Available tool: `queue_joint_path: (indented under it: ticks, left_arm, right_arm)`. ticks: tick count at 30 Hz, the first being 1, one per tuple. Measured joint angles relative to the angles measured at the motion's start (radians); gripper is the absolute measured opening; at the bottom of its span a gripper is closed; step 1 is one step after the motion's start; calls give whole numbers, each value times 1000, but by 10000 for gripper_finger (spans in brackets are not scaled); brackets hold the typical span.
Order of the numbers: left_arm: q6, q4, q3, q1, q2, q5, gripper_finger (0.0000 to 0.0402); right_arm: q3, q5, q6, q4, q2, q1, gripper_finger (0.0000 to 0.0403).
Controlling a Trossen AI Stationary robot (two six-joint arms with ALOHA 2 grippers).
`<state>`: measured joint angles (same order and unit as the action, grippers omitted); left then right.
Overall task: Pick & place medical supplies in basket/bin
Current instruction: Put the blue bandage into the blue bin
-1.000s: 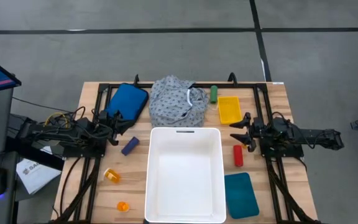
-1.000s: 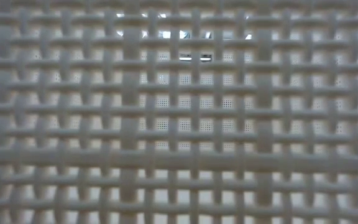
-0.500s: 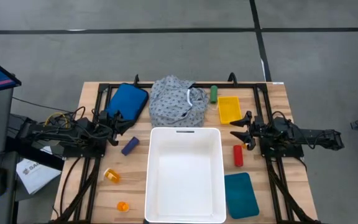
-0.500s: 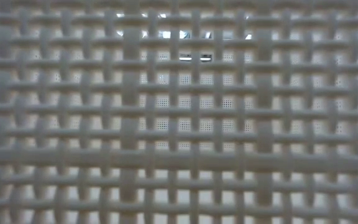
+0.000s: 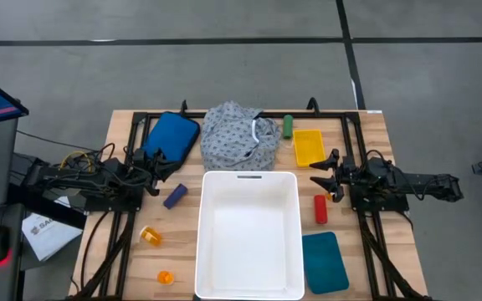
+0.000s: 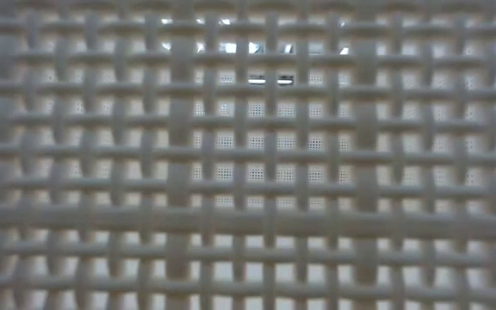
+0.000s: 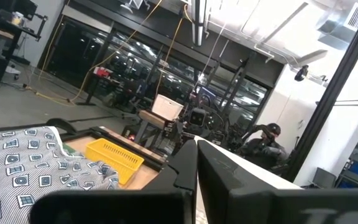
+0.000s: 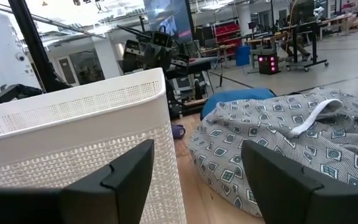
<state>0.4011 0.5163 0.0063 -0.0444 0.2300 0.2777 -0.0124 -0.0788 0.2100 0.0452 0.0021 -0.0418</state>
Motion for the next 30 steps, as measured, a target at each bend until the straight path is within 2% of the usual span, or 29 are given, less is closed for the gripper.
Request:
queue_joint_path:
  ticks: [11, 15, 21, 28, 30]
  left_arm:
    - [0, 0, 0, 0, 0, 1, 2]
    - [0, 0, 0, 0, 0, 0, 3]
    - [0, 0, 0, 0, 0, 0, 3]
    - [5, 0, 0, 0, 0, -1, 3]
    - [8, 0, 0, 0, 0, -1, 3]
  right_arm:
    - [-1, -9, 10, -25, 0, 0, 239]
    - [-1, -61, 15, -20, 0, -1, 239]
    - [-1, -55, -4, -20, 0, 1, 239]
    - [-1, -53, 23, 6, 1, 2, 239]
    - [-1, -56, 97, 27, 6, 2, 239]
